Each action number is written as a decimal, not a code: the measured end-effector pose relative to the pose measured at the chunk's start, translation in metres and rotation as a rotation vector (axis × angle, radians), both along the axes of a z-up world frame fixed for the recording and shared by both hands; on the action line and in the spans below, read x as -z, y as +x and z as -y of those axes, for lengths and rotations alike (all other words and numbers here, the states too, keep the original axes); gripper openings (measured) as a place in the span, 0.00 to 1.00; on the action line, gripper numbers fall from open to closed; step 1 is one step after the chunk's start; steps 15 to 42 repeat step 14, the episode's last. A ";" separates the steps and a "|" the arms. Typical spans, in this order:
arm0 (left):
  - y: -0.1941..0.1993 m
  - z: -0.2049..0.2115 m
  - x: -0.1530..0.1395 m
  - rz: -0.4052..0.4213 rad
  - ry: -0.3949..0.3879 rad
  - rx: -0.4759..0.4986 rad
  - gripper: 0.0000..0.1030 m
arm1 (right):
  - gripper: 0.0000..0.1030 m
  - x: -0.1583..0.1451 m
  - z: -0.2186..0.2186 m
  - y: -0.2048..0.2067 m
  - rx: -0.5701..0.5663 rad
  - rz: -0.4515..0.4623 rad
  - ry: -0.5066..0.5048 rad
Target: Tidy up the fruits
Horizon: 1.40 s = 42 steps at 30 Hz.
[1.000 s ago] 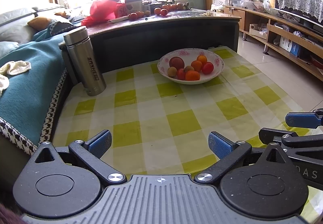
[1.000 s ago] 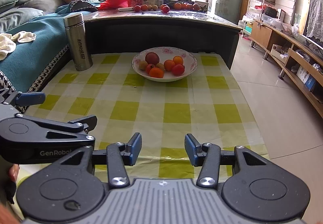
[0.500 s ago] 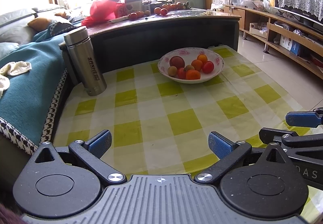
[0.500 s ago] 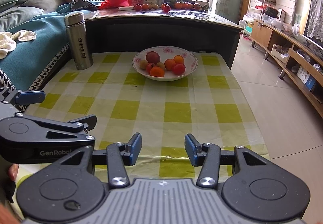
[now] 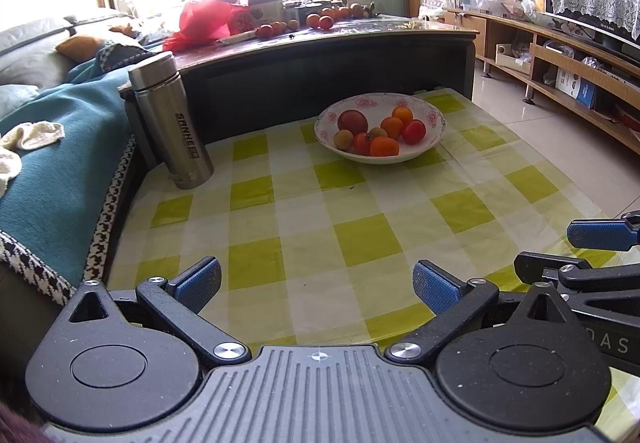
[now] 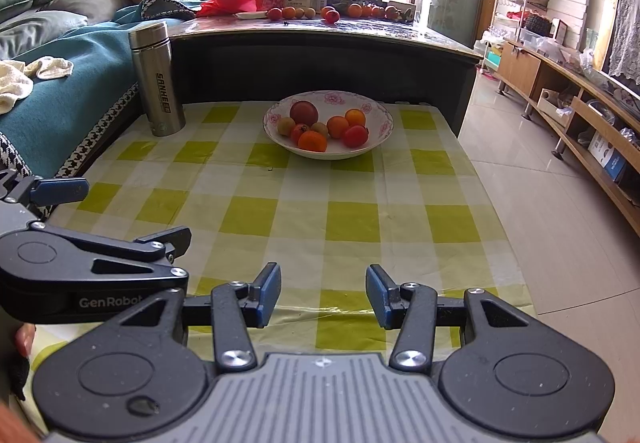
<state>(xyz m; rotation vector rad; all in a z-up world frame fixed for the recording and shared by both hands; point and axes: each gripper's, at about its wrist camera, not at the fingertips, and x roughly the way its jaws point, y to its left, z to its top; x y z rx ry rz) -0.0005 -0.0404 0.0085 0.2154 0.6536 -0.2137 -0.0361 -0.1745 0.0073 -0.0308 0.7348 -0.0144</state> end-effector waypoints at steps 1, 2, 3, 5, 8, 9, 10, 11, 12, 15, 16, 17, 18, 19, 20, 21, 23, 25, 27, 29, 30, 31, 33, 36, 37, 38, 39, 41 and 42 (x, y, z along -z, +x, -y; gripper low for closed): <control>0.000 0.000 0.000 0.000 0.000 -0.001 1.00 | 0.50 0.000 0.000 0.000 0.000 0.001 0.000; 0.000 0.000 0.000 0.001 0.000 -0.001 1.00 | 0.50 0.000 0.000 0.000 0.000 0.001 0.000; 0.000 0.000 0.000 0.002 0.000 -0.001 1.00 | 0.50 0.000 0.000 0.000 0.000 0.001 0.000; 0.000 0.000 0.000 0.001 0.001 -0.002 1.00 | 0.50 0.001 0.000 0.000 -0.001 0.000 0.000; -0.001 0.000 0.000 0.000 0.001 -0.002 1.00 | 0.50 0.000 0.000 0.000 -0.001 0.000 -0.001; -0.001 0.000 0.000 0.000 0.002 -0.002 1.00 | 0.50 0.000 -0.001 0.000 -0.001 0.000 -0.002; -0.001 -0.001 0.000 0.000 0.002 -0.003 1.00 | 0.50 0.001 -0.001 0.000 -0.002 0.000 -0.001; -0.001 -0.001 0.000 0.002 0.003 -0.004 1.00 | 0.50 0.001 -0.001 0.000 -0.001 0.000 -0.001; -0.001 -0.001 0.000 0.004 0.004 -0.005 1.00 | 0.50 0.000 -0.001 0.000 -0.001 0.000 -0.002; -0.002 -0.001 0.000 0.008 0.006 -0.008 1.00 | 0.50 0.001 -0.001 0.000 -0.001 0.001 -0.002; -0.002 -0.001 0.000 0.008 0.006 -0.008 1.00 | 0.50 0.001 -0.001 0.000 -0.001 0.001 -0.002; -0.002 -0.001 0.000 0.008 0.006 -0.008 1.00 | 0.50 0.001 -0.001 0.000 -0.001 0.001 -0.002; -0.002 -0.001 0.000 0.008 0.006 -0.008 1.00 | 0.50 0.001 -0.001 0.000 -0.001 0.001 -0.002; -0.002 -0.001 0.000 0.008 0.006 -0.008 1.00 | 0.50 0.001 -0.001 0.000 -0.001 0.001 -0.002; -0.002 -0.001 0.000 0.008 0.006 -0.008 1.00 | 0.50 0.001 -0.001 0.000 -0.001 0.001 -0.002; -0.002 -0.001 0.000 0.008 0.006 -0.008 1.00 | 0.50 0.001 -0.001 0.000 -0.001 0.001 -0.002; -0.002 -0.001 0.000 0.008 0.006 -0.008 1.00 | 0.50 0.001 -0.001 0.000 -0.001 0.001 -0.002; -0.002 -0.001 0.000 0.008 0.006 -0.008 1.00 | 0.50 0.001 -0.001 0.000 -0.001 0.001 -0.002; -0.002 -0.001 0.000 0.008 0.006 -0.008 1.00 | 0.50 0.001 -0.001 0.000 -0.001 0.001 -0.002; -0.002 -0.001 0.000 0.008 0.006 -0.008 1.00 | 0.50 0.001 -0.001 0.000 -0.001 0.001 -0.002; -0.002 -0.001 0.000 0.008 0.006 -0.008 1.00 | 0.50 0.001 -0.001 0.000 -0.001 0.001 -0.002; -0.002 -0.001 0.000 0.008 0.006 -0.008 1.00 | 0.50 0.001 -0.001 0.000 -0.001 0.001 -0.002; -0.002 -0.001 0.000 0.008 0.006 -0.008 1.00 | 0.50 0.001 -0.001 0.000 -0.001 0.001 -0.002; -0.002 -0.001 0.000 0.008 0.006 -0.008 1.00 | 0.50 0.001 -0.001 0.000 -0.001 0.001 -0.002; -0.002 -0.001 0.000 0.008 0.006 -0.008 1.00 | 0.50 0.001 -0.001 0.000 -0.001 0.001 -0.002; -0.002 -0.001 0.000 0.008 0.006 -0.008 1.00 | 0.50 0.001 -0.001 0.000 -0.001 0.001 -0.002; -0.002 -0.001 0.000 0.008 0.006 -0.008 1.00 | 0.50 0.001 -0.001 0.000 -0.001 0.001 -0.002; -0.002 -0.001 0.000 0.008 0.006 -0.008 1.00 | 0.50 0.001 -0.001 0.000 -0.001 0.001 -0.002; -0.002 -0.001 0.000 0.008 0.006 -0.008 1.00 | 0.50 0.001 -0.001 0.000 -0.001 0.001 -0.002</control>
